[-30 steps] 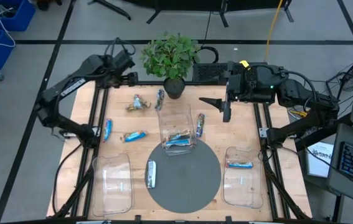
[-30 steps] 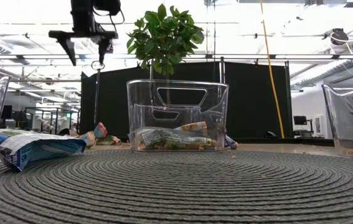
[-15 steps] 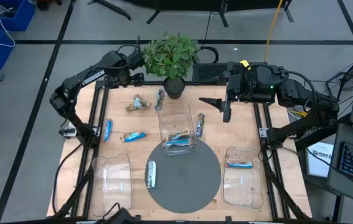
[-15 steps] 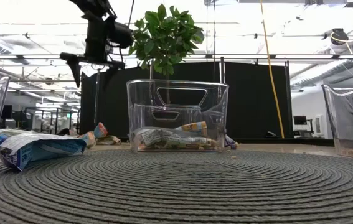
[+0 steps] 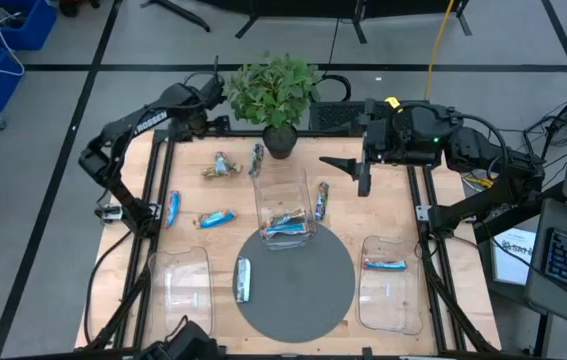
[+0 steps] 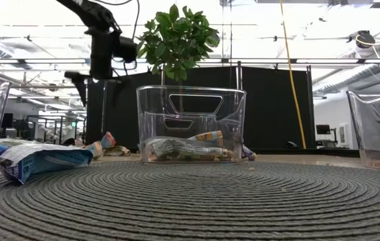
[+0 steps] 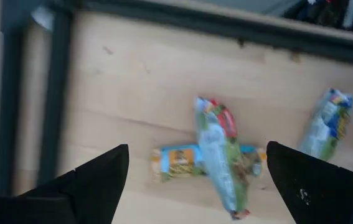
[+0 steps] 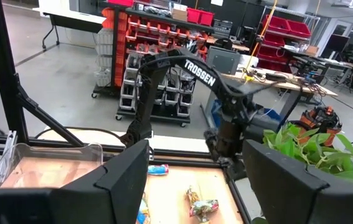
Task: Pick and place Granola Bars by type
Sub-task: Put the top red granola bar into the right transparent bin
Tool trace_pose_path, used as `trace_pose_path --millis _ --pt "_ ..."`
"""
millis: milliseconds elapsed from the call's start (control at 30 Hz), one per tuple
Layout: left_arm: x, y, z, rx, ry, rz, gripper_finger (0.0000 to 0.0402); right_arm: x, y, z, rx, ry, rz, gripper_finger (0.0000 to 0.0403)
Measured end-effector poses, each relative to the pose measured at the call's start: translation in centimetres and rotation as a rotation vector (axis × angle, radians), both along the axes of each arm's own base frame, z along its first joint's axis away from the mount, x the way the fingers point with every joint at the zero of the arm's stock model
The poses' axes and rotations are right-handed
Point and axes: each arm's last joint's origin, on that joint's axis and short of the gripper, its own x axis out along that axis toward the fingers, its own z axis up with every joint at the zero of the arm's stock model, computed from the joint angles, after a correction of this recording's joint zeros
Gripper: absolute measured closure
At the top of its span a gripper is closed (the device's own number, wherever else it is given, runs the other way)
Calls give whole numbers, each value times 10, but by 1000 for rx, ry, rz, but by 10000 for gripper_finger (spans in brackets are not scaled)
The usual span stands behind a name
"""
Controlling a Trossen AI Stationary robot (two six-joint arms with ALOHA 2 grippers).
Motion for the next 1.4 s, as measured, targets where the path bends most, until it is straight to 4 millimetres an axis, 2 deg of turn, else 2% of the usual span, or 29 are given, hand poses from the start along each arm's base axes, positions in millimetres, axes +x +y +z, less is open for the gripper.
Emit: trace_pose_path --millis 167,433,967,1167,1400 --pt "5 -7 -26 -13 -36 31 23 0 0 0 1 4 -1 151" --pt "10 -10 -52 11 -106 135 23 0 0 0 1 3 -1 151" --pt "12 -7 -83 64 -175 191 25 0 0 0 12 -1 -1 151" --pt "20 -2 -103 9 -168 153 66 0 0 0 12 -1 -1 151" --pt "18 -1 -108 8 -131 139 104 0 0 0 12 -1 -1 151"
